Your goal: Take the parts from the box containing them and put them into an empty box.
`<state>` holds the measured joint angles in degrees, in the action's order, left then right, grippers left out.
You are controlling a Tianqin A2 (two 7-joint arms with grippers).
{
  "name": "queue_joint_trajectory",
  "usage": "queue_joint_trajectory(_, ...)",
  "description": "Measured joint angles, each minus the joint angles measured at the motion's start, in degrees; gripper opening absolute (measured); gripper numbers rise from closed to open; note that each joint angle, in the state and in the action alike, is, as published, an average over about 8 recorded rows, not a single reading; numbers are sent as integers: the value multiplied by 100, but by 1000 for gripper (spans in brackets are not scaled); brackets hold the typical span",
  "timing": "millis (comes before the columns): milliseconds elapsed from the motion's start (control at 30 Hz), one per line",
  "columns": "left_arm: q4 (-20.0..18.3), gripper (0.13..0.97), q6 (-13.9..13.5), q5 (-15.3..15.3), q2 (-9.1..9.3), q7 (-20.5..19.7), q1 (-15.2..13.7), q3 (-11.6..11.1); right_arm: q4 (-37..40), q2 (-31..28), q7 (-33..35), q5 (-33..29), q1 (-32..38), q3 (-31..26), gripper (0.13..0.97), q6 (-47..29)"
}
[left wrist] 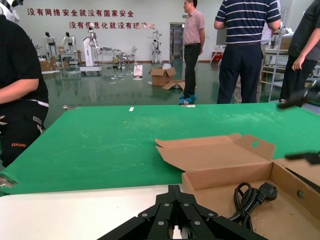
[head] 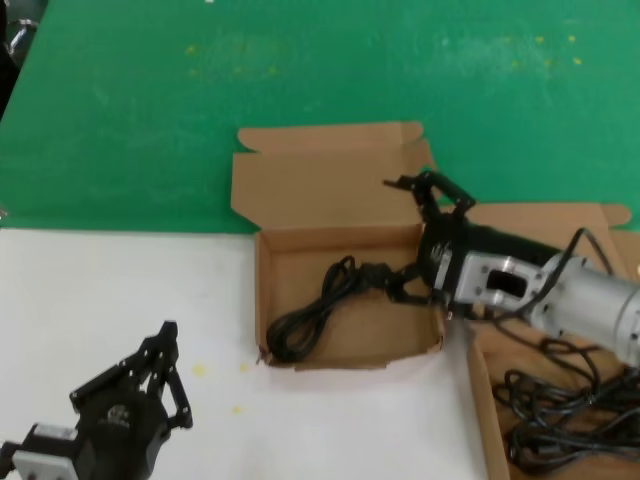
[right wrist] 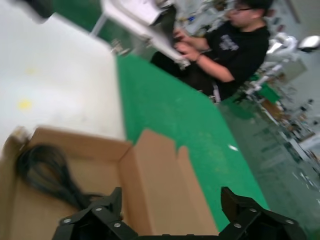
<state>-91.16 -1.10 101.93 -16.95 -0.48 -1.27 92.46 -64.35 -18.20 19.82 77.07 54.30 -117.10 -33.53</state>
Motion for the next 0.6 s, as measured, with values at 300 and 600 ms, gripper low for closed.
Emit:
queue_joint_trajectory(300, 0, 132, 0, 0, 0, 0, 0, 0, -1330, -270, -2164, -235, -453, 731, 748, -417)
queue_joint_trajectory(600, 0, 132, 0, 0, 0, 0, 0, 0, -2169, -430, -4146, -282, -982, 1487, 885, -136)
